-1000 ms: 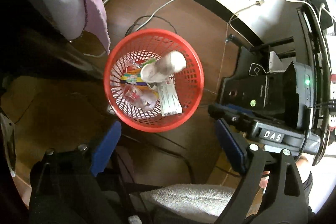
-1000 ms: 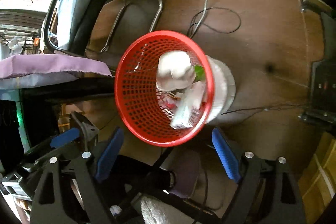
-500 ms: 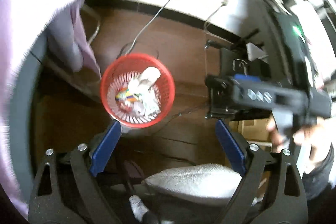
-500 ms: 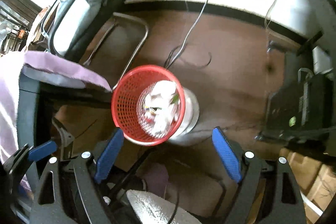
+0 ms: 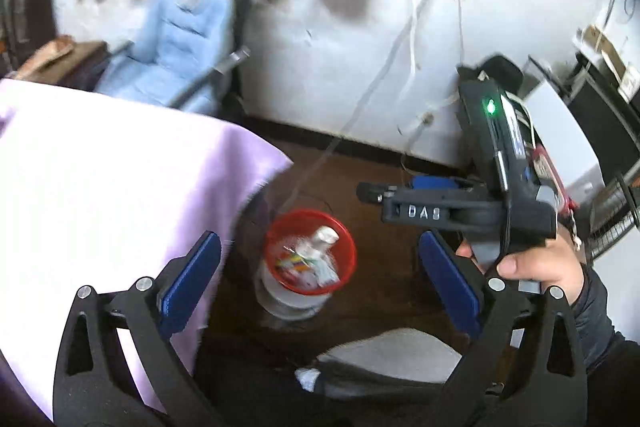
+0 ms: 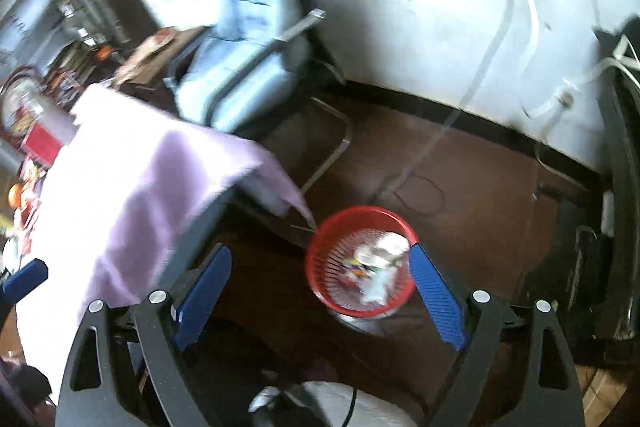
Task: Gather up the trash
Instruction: 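Move both open tools back over the table toward the red tassels and wrapper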
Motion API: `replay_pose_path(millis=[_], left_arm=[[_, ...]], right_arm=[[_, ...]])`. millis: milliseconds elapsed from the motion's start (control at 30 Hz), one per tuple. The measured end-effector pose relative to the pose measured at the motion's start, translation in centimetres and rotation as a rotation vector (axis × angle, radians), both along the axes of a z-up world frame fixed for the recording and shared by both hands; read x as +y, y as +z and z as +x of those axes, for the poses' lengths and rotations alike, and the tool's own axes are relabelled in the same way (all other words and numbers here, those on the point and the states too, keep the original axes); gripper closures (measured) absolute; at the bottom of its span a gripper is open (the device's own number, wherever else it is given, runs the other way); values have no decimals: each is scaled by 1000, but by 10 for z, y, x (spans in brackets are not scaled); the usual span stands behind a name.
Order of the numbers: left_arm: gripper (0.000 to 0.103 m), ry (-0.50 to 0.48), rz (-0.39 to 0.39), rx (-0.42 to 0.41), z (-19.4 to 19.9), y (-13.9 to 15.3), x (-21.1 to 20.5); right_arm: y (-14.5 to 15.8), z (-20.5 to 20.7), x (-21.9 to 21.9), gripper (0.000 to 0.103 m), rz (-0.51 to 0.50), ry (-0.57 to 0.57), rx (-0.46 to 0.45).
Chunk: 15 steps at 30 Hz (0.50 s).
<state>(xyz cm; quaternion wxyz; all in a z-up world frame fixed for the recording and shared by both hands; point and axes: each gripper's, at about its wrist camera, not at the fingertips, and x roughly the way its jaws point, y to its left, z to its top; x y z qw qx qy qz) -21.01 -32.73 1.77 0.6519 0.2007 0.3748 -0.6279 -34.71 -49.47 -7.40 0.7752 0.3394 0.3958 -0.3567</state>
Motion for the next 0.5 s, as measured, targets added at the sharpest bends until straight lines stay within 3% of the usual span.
replay_pose_path(millis=[300,500], left_arm=[[7,132,-58,-18,45,28,55],[7,253,-84,-18,87,40,88]], right_arm=[[58,65,52,10,-103,190,-54],[80,96,77,9,-136,270,-80]])
